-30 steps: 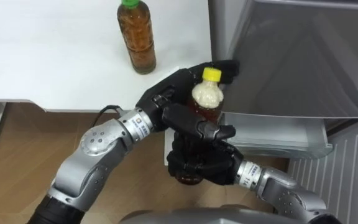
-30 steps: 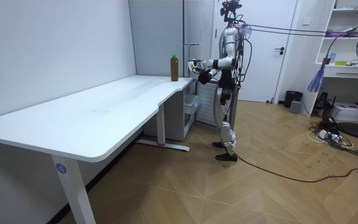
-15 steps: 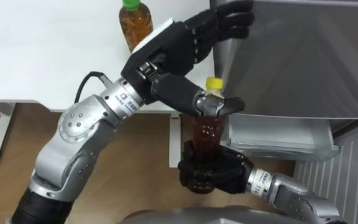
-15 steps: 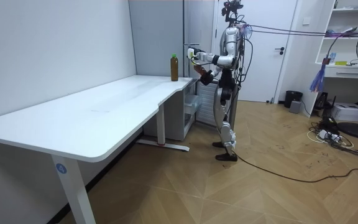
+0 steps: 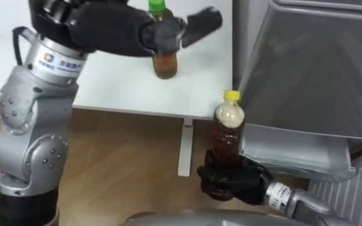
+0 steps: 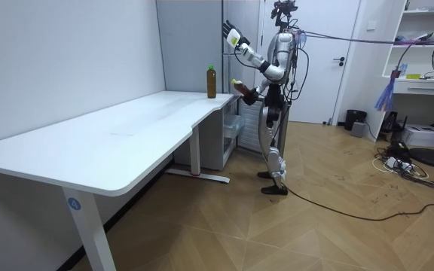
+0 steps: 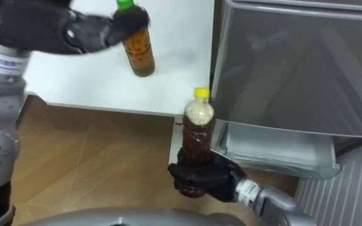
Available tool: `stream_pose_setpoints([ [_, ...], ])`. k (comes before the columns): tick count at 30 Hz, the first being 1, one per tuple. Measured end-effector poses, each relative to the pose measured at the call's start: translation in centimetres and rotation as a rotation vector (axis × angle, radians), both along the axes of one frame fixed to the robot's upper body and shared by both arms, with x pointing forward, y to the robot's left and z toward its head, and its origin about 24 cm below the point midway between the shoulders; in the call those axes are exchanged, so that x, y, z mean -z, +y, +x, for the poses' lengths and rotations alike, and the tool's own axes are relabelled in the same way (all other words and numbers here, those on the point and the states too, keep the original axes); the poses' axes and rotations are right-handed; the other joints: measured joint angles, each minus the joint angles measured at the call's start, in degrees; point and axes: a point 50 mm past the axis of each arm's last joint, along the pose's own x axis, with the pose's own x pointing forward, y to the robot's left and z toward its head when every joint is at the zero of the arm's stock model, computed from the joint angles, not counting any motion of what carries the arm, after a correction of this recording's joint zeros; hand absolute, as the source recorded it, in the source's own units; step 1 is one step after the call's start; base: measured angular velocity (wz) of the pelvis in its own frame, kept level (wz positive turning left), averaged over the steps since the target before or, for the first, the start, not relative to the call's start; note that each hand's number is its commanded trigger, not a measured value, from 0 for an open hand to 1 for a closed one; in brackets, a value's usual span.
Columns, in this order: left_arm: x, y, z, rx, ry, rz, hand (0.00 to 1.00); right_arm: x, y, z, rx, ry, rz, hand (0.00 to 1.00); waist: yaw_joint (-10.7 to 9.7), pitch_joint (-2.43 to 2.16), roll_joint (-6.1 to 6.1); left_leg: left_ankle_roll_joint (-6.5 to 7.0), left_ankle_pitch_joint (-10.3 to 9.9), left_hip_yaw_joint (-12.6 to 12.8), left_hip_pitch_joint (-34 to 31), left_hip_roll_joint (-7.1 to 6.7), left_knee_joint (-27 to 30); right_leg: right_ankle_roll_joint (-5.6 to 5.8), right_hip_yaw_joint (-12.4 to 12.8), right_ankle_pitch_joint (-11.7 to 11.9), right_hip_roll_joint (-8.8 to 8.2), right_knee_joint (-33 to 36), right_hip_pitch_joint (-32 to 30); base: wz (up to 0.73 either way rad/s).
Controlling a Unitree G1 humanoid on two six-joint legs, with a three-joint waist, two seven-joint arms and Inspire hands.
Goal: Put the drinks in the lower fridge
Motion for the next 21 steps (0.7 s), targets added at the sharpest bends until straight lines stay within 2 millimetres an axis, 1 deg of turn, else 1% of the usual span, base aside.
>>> stream_pose_setpoints([
  [1, -0.1, 0.3, 0.0, -0.023, -0.007, -0.008, 0.0, 0.1, -0.2, -0.3, 0.012, 0.01, -0.004, 1.0, 0.12, -0.01, -0.01, 0.04, 0.02, -0.06, 0.11, 0.0, -0.25, 0.0, 0.0, 0.0, 0.03, -0.03, 0.1, 0.0],
  [3, -0.6, 1.7, -0.2, -0.12, -0.035, -0.016, 0.0, 0.6, -0.8, -1.0, 0.046, 0.047, -0.015, 1.0, 0.53, 0.05, 0.1, 0.06, 0.04, -0.23, 0.72, 0.02, -0.67, 0.0, -0.05, 0.0, 0.07, -0.03, 0.67, 0.0],
  [7, -1.5, 3.9, -0.9, -0.231, -0.092, -0.033, 0.0, 1.3, -1.7, -1.8, 0.127, 0.089, -0.024, 1.0, 1.21, 0.02, 0.21, 0.06, 0.04, -0.86, 0.97, 0.02, -0.77, 0.03, -0.59, -0.03, 0.07, -0.01, 1.01, 0.05],
  [10, -3.0, 6.3, -2.4, -0.37, -0.192, -0.075, 0.0, 2.1, -3.0, -3.5, 0.236, 0.144, -0.048, 1.0, 3.1, -0.08, 0.18, 0.04, 0.05, -0.94, 0.93, 0.01, -0.64, 0.04, -0.67, -0.03, 0.09, -0.25, 0.85, 0.01],
  [11, -3.3, 6.6, -2.6, -0.397, -0.212, -0.085, 0.0, 2.2, -3.2, -3.9, 0.25, 0.155, -0.057, 1.0, 3.39, -0.14, 0.17, 0.04, 0.05, -0.94, 0.91, 0.01, -0.66, 0.04, -0.7, -0.03, 0.09, -0.31, 0.85, 0.0],
  [12, -3.7, 7.3, -3.0, -0.443, -0.246, -0.108, 0.0, 2.4, -3.6, -4.5, 0.273, 0.171, -0.069, 1.0, 3.69, -0.29, 0.09, 0.04, 0.05, -0.96, 0.88, 0.01, -0.72, 0.06, -0.77, -0.04, 0.09, -0.51, 0.89, 0.0],
  [13, -4.1, 8.0, -3.5, -0.498, -0.276, -0.131, 0.0, 2.5, -3.9, -4.9, 0.288, 0.18, -0.089, 1.0, 3.81, -0.49, -0.05, 0.04, 0.05, -0.96, 0.93, 0.0, -0.73, 0.07, -0.8, -0.05, 0.09, -0.8, 0.96, 0.0],
  [15, -4.5, 8.9, -4.3, -0.571, -0.309, -0.165, 0.0, 2.6, -4.1, -5.4, 0.331, 0.19, -0.106, 1.0, 3.81, -0.54, -0.14, 0.04, 0.06, -1.04, 1.02, 0.0, -0.55, 0.07, -0.93, -0.05, 0.06, -0.84, 1.19, 0.0],
  [17, -4.7, 9.8, -4.9, -0.64, -0.326, -0.197, 0.0, 2.6, -4.2, -5.9, 0.379, 0.197, -0.118, 1.0, 3.94, -0.54, -0.13, 0.04, 0.06, -1.03, 1.18, 0.01, -0.43, 0.08, -1.02, -0.06, 0.05, -0.92, 1.66, 0.0],
  [18, -4.8, 10.3, -5.3, -0.683, -0.335, -0.22, 0.0, 2.7, -4.4, -6.2, 0.404, 0.204, -0.128, 1.0, 4.01, -0.49, -0.13, 0.04, 0.06, -0.98, 1.72, -0.01, -0.73, 0.1, -1.02, -0.07, 0.06, -1.03, 2.07, 0.0],
  [19, -4.8, 10.8, -5.6, -0.726, -0.341, -0.237, 0.0, 3.0, -4.5, -6.9, 0.431, 0.226, -0.137, 1.0, 4.04, -0.37, 0.14, 0.04, 0.06, -0.95, 1.98, -0.03, -0.79, 0.13, -0.98, -0.08, 0.06, -1.12, 2.39, 0.0],
  [21, -4.7, 11.7, -6.1, -0.817, -0.347, -0.25, 0.0, 3.4, -4.8, -7.5, 0.462, 0.261, -0.163, 1.0, 4.28, -0.43, 0.08, 0.04, 0.05, -0.96, 1.95, -0.09, -0.9, 0.18, -0.85, -0.11, 0.05, -1.06, 2.23, -0.02],
])
